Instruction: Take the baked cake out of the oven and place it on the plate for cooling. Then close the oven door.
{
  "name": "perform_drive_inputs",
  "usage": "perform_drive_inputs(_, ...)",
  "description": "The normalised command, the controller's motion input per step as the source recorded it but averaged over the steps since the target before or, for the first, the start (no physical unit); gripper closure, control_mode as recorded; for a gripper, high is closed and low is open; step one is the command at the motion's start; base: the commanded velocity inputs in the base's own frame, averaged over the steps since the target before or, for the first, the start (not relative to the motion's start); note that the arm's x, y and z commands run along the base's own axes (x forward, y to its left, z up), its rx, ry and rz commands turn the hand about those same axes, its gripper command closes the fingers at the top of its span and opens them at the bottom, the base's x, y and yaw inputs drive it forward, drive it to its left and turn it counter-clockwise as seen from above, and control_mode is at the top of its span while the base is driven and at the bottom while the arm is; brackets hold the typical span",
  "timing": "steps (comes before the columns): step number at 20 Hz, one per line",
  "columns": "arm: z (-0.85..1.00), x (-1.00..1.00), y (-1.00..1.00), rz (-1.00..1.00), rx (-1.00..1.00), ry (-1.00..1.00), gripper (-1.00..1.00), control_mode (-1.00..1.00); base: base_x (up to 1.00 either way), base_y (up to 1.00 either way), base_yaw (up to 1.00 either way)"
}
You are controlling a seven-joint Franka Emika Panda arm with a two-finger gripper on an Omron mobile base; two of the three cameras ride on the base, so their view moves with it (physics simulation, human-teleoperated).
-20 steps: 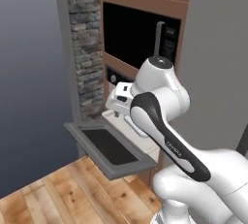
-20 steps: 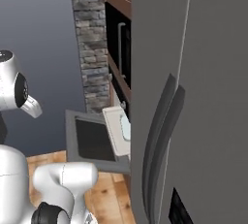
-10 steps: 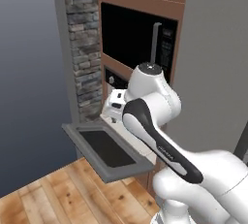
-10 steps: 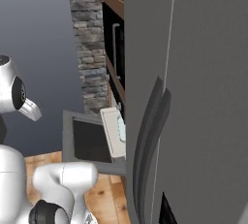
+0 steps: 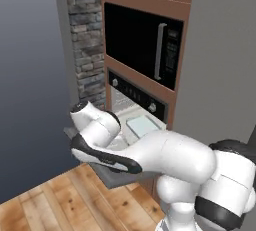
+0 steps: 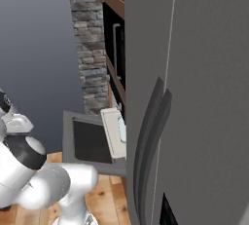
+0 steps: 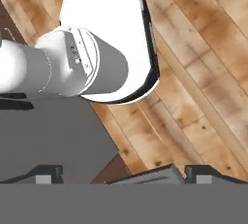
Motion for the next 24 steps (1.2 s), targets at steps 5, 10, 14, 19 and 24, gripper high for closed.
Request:
perform_drive_inputs(5, -0.78, 0.54, 0.79, 0.17, -0.82, 0.52, -1.00, -1.00, 0.00, 0.00, 0.00)
perform_drive_inputs(10, -0.95, 0.56, 0.09, 0.32, -0.77, 0.43, -1.00, -1.00, 0.00, 0.00, 0.00)
perform_drive_inputs(14, -1.00, 0.39, 0.29, 0.32, -0.66, 0.18, -1.00, -1.00, 0.00, 0.00, 0.00)
perform_drive_inputs(19, -0.65, 0.27, 0.38, 0.15, -0.42, 0.02, -1.00, -1.00, 0.00, 0.00, 0.00)
perform_drive_inputs(24, -0.93, 0.74, 0.00, 0.03, -0.21, 0.11, -1.00, -1.00, 0.00, 0.00, 0.00)
